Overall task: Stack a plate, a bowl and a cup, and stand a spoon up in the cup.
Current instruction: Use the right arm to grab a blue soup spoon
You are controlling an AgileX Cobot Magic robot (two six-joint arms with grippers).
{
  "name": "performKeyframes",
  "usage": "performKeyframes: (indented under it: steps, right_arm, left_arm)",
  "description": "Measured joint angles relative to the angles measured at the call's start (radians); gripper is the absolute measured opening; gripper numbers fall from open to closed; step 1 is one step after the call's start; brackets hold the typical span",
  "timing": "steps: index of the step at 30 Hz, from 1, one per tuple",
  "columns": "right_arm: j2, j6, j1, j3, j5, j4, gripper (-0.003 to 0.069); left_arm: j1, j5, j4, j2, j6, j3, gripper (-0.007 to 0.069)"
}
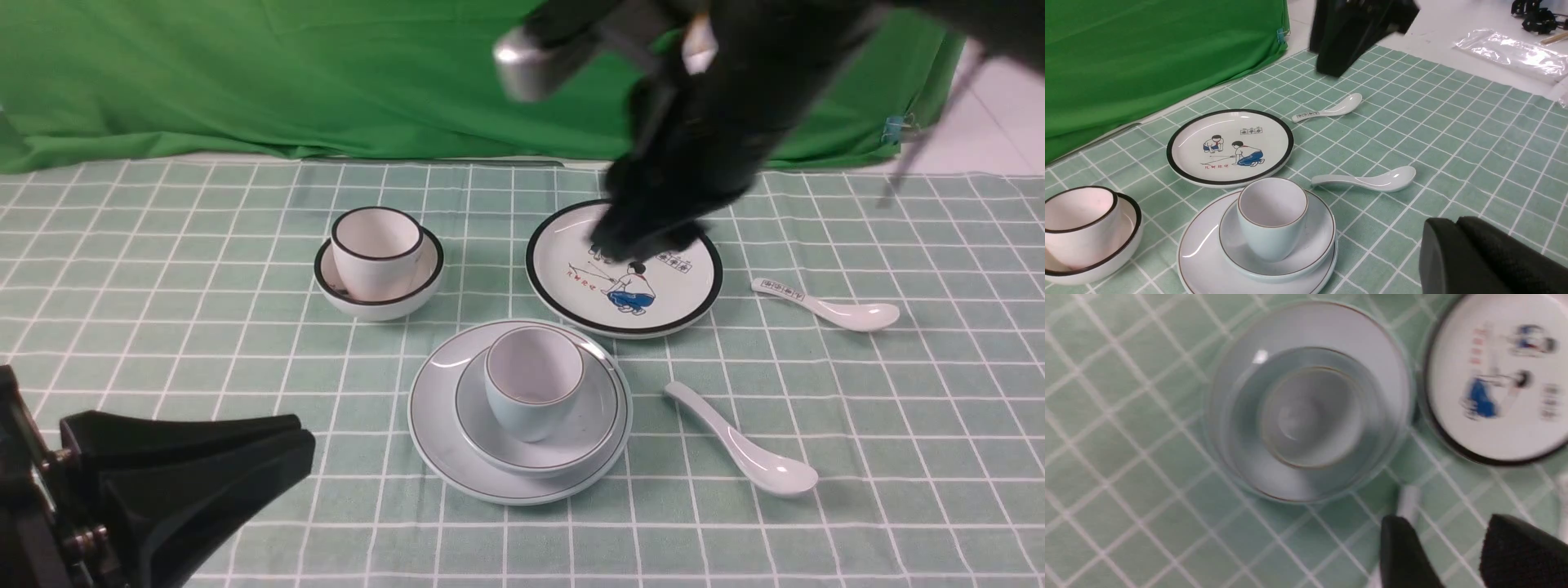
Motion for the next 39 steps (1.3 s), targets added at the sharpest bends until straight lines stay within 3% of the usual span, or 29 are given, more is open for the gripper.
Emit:
performKeyframes:
  steps: [3, 6, 12, 16, 24, 39]
  right_arm:
    - [-0.075, 0.013, -0.088, 0.126, -0.001, -0.035, 0.0215]
    - [-0.104, -0.018, -0.193, 0.240, -0.003, -0.015, 0.0226]
    - [-0.048, -0.181, -0.368, 0.402, -0.130, 0.261, 0.0304]
    - [0.037, -0.226, -0.357, 0.409, -0.218, 0.344, 0.0347]
    - [0.164, -0.255, -0.294, 0.409, -0.326, 0.359, 0.0402]
    - [0.304, -0.257, -0.280, 0.409, -0.457, 0.347, 0.0412]
  left_arm:
    - [0.000, 0.000, -0.011, 0.000, 0.001, 0.000, 0.0010]
    - [0.000, 0.000, -0.014, 0.000, 0.000, 0.000, 0.0010]
    - [0.000, 0.000, -0.016, 0.000, 0.000, 0.000, 0.0010]
    - [0.000, -0.004, -0.016, 0.000, 0.000, 0.000, 0.0010]
    - [0.000, -0.041, -0.016, 0.000, 0.000, 0.000, 0.0010]
    - [0.000, -0.043, -0.016, 0.000, -0.001, 0.000, 0.0010]
